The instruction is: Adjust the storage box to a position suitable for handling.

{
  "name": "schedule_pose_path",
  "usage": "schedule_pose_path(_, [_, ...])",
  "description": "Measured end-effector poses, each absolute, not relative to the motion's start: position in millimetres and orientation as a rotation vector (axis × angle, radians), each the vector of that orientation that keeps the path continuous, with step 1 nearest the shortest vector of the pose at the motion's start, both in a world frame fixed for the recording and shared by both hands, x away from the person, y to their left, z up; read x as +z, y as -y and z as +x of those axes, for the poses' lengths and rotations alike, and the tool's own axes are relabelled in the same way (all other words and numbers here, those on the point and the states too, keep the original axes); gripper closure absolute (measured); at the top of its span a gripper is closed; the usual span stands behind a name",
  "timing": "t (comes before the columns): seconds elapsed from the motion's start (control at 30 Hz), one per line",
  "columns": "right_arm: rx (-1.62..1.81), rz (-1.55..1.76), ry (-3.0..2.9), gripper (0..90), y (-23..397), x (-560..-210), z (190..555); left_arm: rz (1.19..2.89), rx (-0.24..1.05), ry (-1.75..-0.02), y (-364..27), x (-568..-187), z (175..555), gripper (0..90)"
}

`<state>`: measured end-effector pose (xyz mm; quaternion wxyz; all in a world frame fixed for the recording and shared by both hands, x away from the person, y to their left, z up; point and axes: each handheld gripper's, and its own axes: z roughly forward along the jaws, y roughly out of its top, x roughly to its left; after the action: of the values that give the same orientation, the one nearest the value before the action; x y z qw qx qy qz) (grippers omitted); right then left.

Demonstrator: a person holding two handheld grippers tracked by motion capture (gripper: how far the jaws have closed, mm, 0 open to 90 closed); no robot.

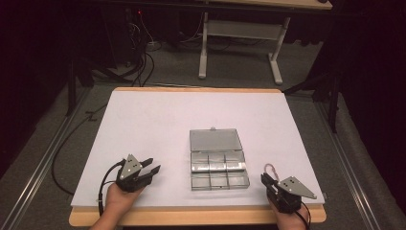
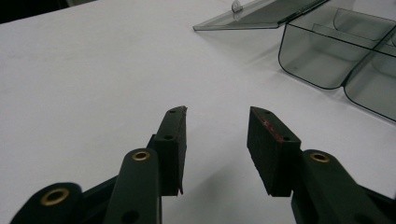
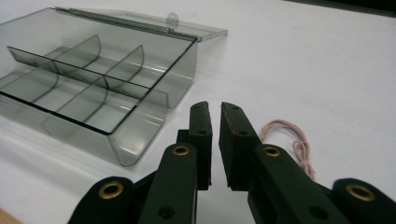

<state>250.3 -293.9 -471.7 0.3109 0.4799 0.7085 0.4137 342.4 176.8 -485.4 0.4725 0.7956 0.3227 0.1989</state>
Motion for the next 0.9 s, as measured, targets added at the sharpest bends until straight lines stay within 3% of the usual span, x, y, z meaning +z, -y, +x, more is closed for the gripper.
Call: schedule_pose_path(0.9, [0.872, 1.445, -1.936, 74.3, 295.3, -472.5, 292.0, 1.876, 0.425, -0.723, -187.2, -484.8, 336.5, 51.0])
